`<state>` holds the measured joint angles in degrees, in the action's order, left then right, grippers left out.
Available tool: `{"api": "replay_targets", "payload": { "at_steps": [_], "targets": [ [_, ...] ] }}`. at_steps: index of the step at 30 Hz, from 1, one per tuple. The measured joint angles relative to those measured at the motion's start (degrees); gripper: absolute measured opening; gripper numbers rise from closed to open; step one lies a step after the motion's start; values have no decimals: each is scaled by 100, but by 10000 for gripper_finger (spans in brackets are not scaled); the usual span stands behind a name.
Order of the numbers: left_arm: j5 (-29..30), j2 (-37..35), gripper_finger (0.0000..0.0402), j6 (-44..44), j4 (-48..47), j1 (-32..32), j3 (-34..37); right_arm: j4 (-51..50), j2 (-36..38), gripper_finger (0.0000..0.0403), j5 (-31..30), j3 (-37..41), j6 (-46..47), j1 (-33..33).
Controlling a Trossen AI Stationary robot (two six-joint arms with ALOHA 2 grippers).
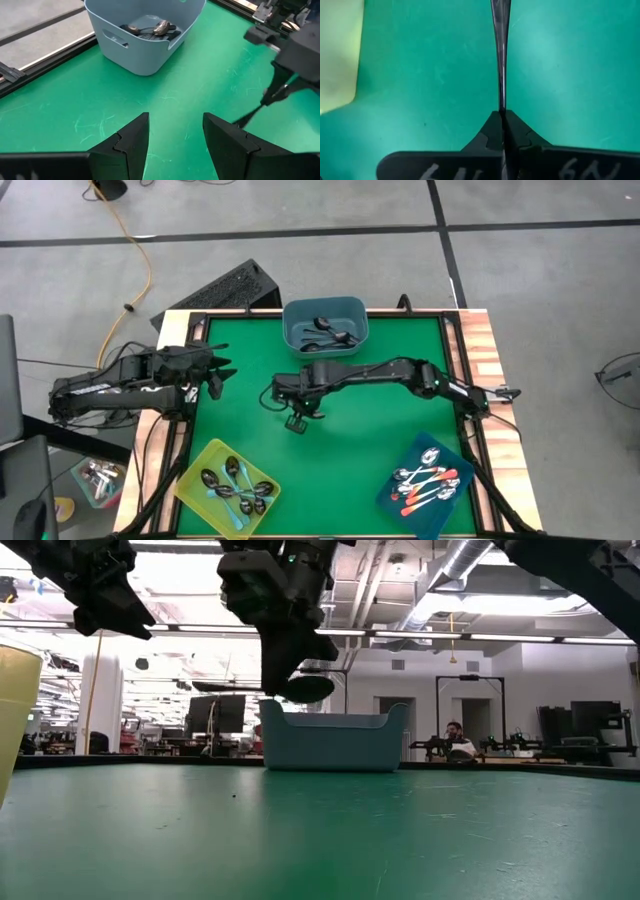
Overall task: Sort silverware by color (type)
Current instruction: Put the black spoon into the light blue bin
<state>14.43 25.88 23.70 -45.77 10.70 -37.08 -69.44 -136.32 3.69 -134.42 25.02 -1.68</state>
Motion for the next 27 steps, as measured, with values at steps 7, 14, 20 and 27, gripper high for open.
{"api": "replay_targets", "payload": {
  "at_steps": [7, 14, 20, 27],
  "targets": [
    [110, 1, 170, 115, 28, 0, 0, -145, 342, 6, -99, -6, -301, 229],
    [123, -1, 170, 305, 26, 0, 0, -103, 557, 6, -368, -4, -629, 448],
    [120, 1, 170, 424, 24, 0, 0, 220, 707, 6, -388, -1, -904, 679],
    [129, 1, 170, 599, 21, 0, 0, 165, 868, 6, -387, 3, -1304, 1005]
  ]
}}
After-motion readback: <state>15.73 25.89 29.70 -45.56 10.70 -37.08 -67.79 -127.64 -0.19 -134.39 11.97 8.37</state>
